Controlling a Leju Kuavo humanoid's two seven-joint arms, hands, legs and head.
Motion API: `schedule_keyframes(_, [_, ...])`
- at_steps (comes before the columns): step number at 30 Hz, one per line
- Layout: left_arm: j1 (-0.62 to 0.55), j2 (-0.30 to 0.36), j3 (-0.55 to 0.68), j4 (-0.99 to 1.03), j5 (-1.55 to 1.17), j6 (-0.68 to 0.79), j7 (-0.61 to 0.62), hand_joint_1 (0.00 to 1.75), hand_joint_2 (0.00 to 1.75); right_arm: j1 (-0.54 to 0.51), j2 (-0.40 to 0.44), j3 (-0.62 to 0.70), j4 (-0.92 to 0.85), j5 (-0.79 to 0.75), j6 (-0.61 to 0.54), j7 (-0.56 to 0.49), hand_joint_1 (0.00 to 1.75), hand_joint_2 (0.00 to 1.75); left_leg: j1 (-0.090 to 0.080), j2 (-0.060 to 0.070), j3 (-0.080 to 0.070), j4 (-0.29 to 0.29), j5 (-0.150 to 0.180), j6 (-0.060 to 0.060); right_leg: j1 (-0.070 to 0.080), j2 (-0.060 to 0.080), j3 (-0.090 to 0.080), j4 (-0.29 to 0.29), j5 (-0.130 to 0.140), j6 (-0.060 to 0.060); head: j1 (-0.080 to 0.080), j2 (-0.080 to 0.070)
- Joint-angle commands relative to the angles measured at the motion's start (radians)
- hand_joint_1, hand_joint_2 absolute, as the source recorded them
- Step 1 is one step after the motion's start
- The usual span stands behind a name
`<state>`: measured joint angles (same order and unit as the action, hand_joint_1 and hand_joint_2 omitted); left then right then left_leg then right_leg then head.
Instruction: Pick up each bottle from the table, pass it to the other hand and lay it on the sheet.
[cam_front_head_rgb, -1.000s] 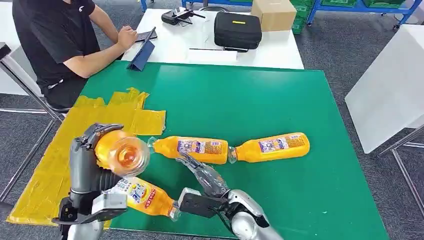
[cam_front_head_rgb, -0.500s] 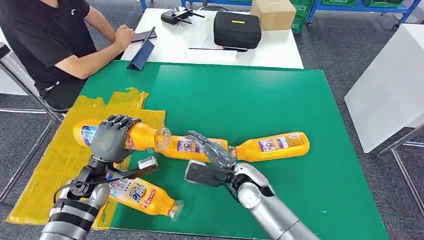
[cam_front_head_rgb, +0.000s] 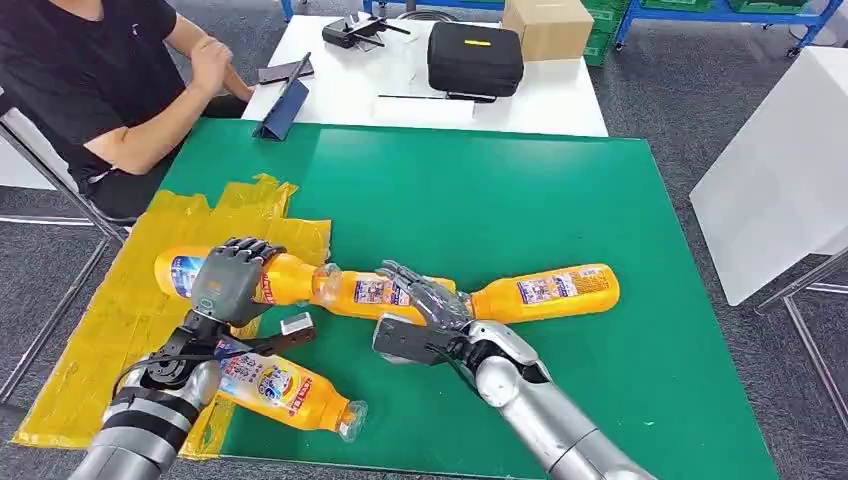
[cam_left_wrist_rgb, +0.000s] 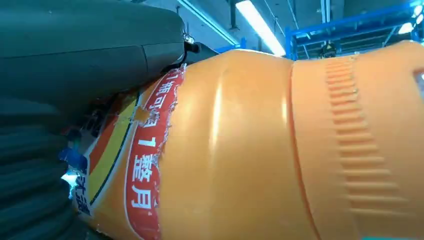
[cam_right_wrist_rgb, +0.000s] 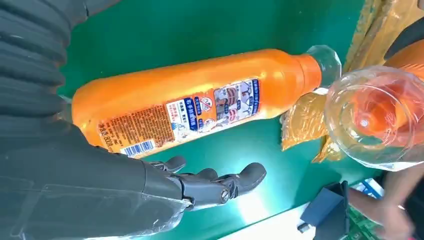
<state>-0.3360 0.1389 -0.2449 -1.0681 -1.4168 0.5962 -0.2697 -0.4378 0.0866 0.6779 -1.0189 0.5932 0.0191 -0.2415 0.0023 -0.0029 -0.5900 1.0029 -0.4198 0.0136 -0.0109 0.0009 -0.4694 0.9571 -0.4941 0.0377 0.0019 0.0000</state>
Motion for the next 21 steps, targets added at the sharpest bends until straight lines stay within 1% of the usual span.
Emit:
schedule_keyframes(1, [-0.056, 0.013, -0.036, 0.075, -0.004, 0.004, 0.004, 1.75, 1.75, -0.051, -0.006, 0.018, 0.066, -0.001, 0.005, 0.003, 0.0, 1.75, 0.0, 0.0, 0.0, 0.0, 0.0, 0.0, 0.0, -0.001, 0.0, 0.0, 0.0, -0.001, 0.0, 0.0])
schedule_keyframes(4, [-0.056, 0.013, -0.036, 0.075, -0.004, 0.004, 0.004, 1.75, 1.75, -0.051, -0.006, 0.018, 0.066, -0.001, 0.005, 0.003, 0.0, 1.75, 0.001, 0.0, -0.001, 0.001, 0.0, -0.001, 0.001, -0.001, 0.0, 0.0, 0.0, -0.001, 0.0, 0.0])
schedule_keyframes(5, [-0.07, 0.022, -0.056, 0.087, -0.016, -0.047, 0.012, 1.75, 1.75, -0.063, -0.004, 0.024, 0.075, 0.001, 0.007, 0.015, 0.0, 1.75, 0.001, 0.0, -0.001, 0.001, 0.0, 0.0, 0.001, -0.001, 0.0, 0.0, 0.0, -0.001, 0.0, 0.0])
schedule_keyframes(8, [-0.167, 0.011, -0.105, 0.245, -0.028, -0.102, 0.018, 1.75, 1.75, -0.133, 0.031, 0.04, 0.174, 0.004, 0.01, 0.034, 0.0, 1.75, 0.0, -0.001, -0.002, 0.001, 0.001, -0.001, 0.001, -0.001, -0.001, 0.002, 0.0, -0.001, 0.0, 0.0])
schedule_keyframes(12, [-0.265, -0.019, -0.14, 0.425, -0.034, -0.146, 0.016, 1.75, 1.75, -0.181, 0.068, 0.046, 0.284, 0.028, 0.001, 0.04, 0.0, 1.75, 0.001, -0.002, -0.002, 0.001, 0.002, -0.001, 0.001, -0.002, -0.002, 0.001, 0.001, -0.001, 0.0, 0.0])
schedule_keyframes(16, [-0.308, -0.029, -0.149, 0.497, -0.003, -0.182, -0.006, 1.75, 1.75, -0.195, 0.079, 0.046, 0.333, 0.039, -0.01, 0.038, 0.0, 1.75, 0.002, -0.003, -0.002, 0.0, 0.004, -0.001, 0.002, -0.004, -0.002, 0.001, 0.002, -0.001, 0.0, 0.0])
schedule_keyframes(17, [-0.312, -0.029, -0.147, 0.502, 0.004, -0.184, -0.014, 1.75, 1.75, -0.197, 0.082, 0.045, 0.34, 0.038, -0.009, 0.038, 0.0, 1.75, 0.001, -0.002, -0.001, 0.0, 0.003, -0.001, 0.001, -0.002, -0.001, 0.002, 0.001, 0.0, 0.0, 0.0])
schedule_keyframes(18, [-0.323, -0.049, -0.112, 0.517, 0.073, -0.199, -0.058, 0.0, 1.75, -0.213, 0.086, 0.063, 0.389, 0.079, -0.012, 0.09, 0.0, 1.75, 0.001, -0.001, -0.002, 0.001, 0.003, -0.001, 0.001, -0.002, -0.002, 0.002, 0.002, 0.0, 0.0, 0.0])
schedule_keyframes(21, [-0.338, -0.066, -0.121, 0.53, 0.087, -0.204, -0.055, 0.0, 1.75, -0.235, 0.102, 0.059, 0.475, 0.097, -0.052, 0.054, 0.0, 1.75, 0.002, -0.003, -0.003, 0.002, 0.003, -0.001, 0.002, -0.003, -0.002, 0.002, 0.001, 0.0, 0.0, 0.0])
